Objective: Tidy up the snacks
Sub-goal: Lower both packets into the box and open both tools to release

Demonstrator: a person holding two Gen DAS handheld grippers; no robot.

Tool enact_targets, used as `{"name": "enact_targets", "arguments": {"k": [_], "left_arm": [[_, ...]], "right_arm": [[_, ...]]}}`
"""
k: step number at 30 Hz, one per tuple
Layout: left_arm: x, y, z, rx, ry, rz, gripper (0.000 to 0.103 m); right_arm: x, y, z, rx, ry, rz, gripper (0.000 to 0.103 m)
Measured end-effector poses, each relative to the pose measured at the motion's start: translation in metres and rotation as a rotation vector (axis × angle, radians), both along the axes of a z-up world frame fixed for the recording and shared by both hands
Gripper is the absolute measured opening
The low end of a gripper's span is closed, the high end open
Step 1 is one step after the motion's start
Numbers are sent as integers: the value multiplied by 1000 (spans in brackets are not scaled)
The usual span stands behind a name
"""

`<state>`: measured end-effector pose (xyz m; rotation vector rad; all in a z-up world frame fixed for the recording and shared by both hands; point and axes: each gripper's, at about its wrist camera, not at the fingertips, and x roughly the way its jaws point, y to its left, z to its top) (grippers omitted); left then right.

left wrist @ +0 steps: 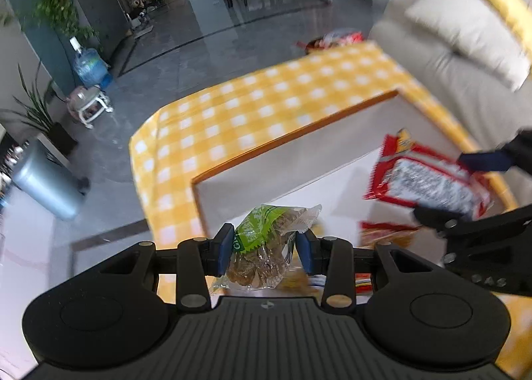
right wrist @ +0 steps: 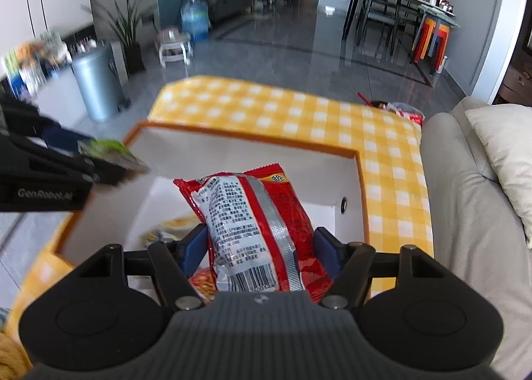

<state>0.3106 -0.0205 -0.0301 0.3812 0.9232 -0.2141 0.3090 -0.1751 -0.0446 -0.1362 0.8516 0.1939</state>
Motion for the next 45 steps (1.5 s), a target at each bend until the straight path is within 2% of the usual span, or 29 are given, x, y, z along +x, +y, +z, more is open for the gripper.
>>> {"name": "enact_targets", "arguments": {"k": [4, 9, 16, 23, 30, 31, 32, 34, 37, 45], "left_arm": [[16, -3, -20, 82, 27, -11, 45], [29, -10, -43, 161, 41, -63, 45], [41, -16, -62, 197, 73, -73, 45], [45, -20, -73, 224, 96, -93, 45], [41, -20, -71, 234, 113, -98, 52], [39, -21, -69, 240, 104, -97, 54], [37, -22, -68, 247, 95, -100, 62], [34, -22, -64, 251, 80, -110, 73], [29, -21, -57, 254, 66, -112, 74], [11, -14, -32, 210, 18, -113, 75]], "right_arm": [[20, 10, -20, -86, 44, 5, 66], [32, 17, -42, -119, 92, 13, 67], [45, 18, -66, -157, 162, 1, 67], [48, 20, -77, -174, 204, 4, 66], [48, 20, -74, -179, 219, 16, 64], [48, 21, -74, -180, 222, 19, 67], [47, 22, -73, -179, 223, 22, 73], [44, 23, -69, -171, 217, 30, 79], [40, 24, -62, -159, 200, 40, 85], [27, 24, -37, -156, 142, 30, 91]]}}
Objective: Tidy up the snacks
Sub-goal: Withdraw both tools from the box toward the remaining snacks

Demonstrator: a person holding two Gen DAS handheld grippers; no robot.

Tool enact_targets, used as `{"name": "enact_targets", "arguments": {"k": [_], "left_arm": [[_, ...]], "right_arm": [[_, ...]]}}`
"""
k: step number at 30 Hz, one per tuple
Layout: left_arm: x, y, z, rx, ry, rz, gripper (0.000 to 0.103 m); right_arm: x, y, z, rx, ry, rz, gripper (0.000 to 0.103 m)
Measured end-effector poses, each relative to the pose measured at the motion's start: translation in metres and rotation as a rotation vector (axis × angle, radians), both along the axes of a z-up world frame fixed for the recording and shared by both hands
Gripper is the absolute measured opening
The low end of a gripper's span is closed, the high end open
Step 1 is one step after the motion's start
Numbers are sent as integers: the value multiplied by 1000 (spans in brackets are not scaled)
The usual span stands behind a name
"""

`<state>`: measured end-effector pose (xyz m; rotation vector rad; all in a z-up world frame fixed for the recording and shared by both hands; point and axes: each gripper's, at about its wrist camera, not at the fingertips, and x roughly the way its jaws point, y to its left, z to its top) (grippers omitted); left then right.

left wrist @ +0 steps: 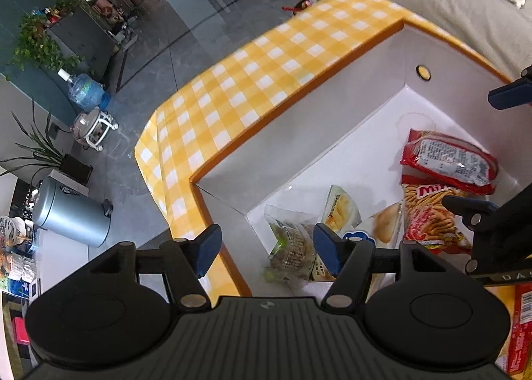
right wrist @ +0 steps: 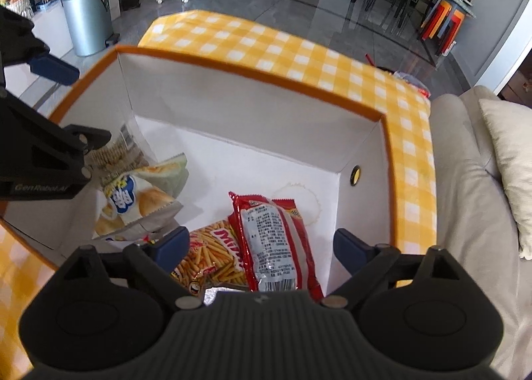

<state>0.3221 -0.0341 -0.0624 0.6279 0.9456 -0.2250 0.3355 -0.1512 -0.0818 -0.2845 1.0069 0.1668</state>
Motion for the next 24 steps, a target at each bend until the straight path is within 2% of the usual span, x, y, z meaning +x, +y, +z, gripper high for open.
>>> {"name": "enact_targets", "arguments": {"k": [6, 13, 18, 24], "left_arm": [[-23, 6, 21, -54, -67, -30, 75], [-54, 20, 44, -158, -119, -10, 75], [-83, 26, 54, -218, -142, -3, 75], [-123, 35, 58, -241, -178, 27, 75]], "right_arm": [[-19, -3, 24, 30, -65, -20, 96], [-54, -9, 51, 99, -129, -47, 98], [-85, -13, 63, 168, -148, -83, 99], [-122, -19, 63, 221, -140, -138, 99]]}}
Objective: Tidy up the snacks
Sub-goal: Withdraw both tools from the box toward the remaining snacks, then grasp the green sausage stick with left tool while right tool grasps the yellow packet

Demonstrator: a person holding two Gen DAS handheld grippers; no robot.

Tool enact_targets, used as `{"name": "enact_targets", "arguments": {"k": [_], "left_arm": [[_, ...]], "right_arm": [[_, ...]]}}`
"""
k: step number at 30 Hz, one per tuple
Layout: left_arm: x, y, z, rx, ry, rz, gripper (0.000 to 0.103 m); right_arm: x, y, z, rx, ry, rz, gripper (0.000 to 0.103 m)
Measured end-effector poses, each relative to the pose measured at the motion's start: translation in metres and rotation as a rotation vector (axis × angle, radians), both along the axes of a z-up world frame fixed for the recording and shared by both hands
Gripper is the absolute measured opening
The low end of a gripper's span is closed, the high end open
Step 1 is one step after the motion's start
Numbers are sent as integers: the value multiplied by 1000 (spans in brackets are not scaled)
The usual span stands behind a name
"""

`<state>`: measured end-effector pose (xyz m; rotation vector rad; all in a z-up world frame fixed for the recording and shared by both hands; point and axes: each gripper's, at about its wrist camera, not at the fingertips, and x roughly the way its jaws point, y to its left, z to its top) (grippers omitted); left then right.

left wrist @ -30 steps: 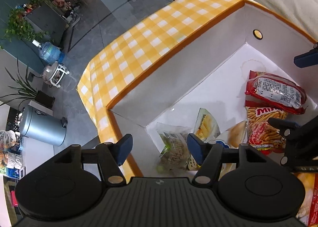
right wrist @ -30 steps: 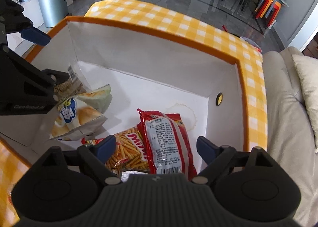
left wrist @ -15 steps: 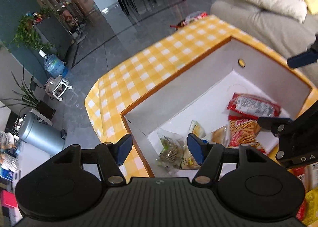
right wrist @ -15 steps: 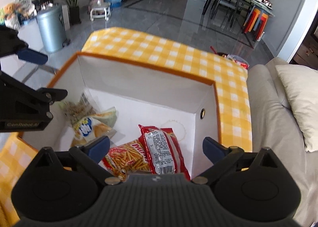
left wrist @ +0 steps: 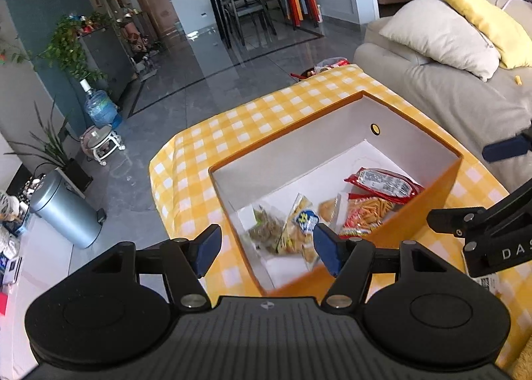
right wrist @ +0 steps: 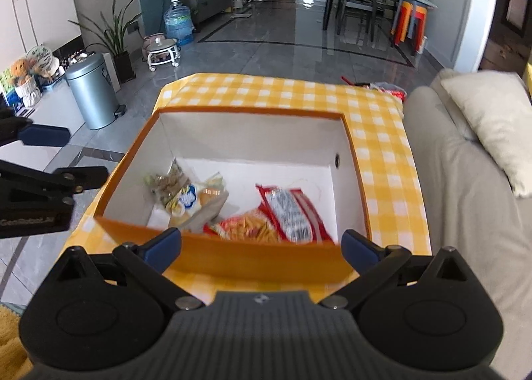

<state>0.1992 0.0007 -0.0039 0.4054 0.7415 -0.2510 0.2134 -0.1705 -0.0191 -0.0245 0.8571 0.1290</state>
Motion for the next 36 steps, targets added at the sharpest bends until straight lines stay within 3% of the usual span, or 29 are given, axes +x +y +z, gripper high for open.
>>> {"name": "enact_targets", "arguments": {"k": [5, 11, 19, 27, 33, 36], "left_arm": [[-28, 8, -8, -58, 44, 31, 75], [-56, 14, -23, -142, 129, 100, 75], [-75, 19, -58, -286, 352, 179, 74], [-77, 19, -90, -262, 468, 257, 74], [-74, 23, -108, -283, 504, 311, 71], [-71, 21, -116, -281, 509, 325, 65]], "right_arm": [[-27, -9, -16, 49, 52, -54, 99], [-58, -10, -45, 32, 142, -83, 99], [-93, -17, -74, 66, 250, -97, 99], [-105, -35, -108, 41, 377, -156, 99], [-110, -47, -132, 72, 466, -208, 99], [-110, -51, -138, 82, 476, -231, 99]]}}
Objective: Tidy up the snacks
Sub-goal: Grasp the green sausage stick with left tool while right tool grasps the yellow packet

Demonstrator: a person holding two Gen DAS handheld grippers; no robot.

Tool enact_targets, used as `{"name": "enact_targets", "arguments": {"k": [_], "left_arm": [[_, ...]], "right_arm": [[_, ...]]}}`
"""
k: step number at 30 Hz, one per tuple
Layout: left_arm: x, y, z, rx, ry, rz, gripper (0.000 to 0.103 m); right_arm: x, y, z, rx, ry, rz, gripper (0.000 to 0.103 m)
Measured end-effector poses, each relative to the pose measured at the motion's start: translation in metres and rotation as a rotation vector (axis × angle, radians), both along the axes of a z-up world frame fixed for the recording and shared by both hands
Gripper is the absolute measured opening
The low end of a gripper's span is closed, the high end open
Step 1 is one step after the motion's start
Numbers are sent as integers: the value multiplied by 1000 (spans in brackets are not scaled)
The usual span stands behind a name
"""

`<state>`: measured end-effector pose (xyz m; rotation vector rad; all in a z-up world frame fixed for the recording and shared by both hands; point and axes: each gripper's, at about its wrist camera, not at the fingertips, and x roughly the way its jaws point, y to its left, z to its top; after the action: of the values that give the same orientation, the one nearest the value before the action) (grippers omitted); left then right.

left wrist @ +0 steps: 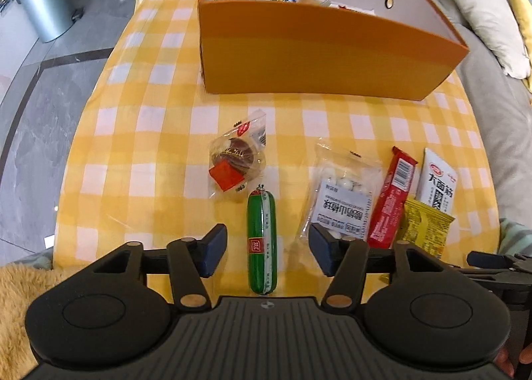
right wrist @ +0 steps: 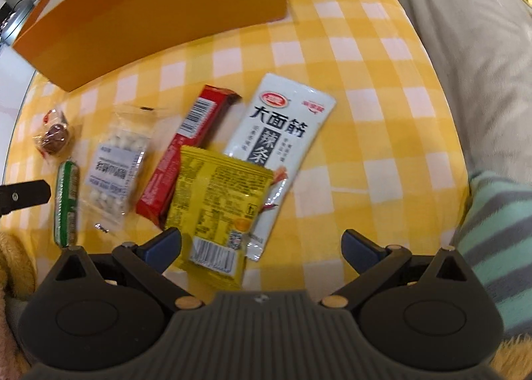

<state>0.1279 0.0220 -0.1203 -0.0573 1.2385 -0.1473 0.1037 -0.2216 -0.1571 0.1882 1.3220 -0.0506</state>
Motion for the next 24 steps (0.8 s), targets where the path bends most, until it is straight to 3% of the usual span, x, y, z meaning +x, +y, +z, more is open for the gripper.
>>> {"name": "enact_targets", "arguments": {"k": [6, 11, 18, 24], "left_arm": [[4, -3, -12, -4, 9, -5, 53], [6, -2, -20, -16, 30, -2, 40], [8, 3, -24, -38, 36, 18, 31], [9, 8, -25, -42, 33, 32, 24]], "right_arm": [[0, 1, -7, -3, 10, 3, 96], [2, 6, -9, 9, 2, 27, 83], [2, 10, -4, 64, -62, 76, 62], [6, 3, -4, 146, -105, 54, 44]]}}
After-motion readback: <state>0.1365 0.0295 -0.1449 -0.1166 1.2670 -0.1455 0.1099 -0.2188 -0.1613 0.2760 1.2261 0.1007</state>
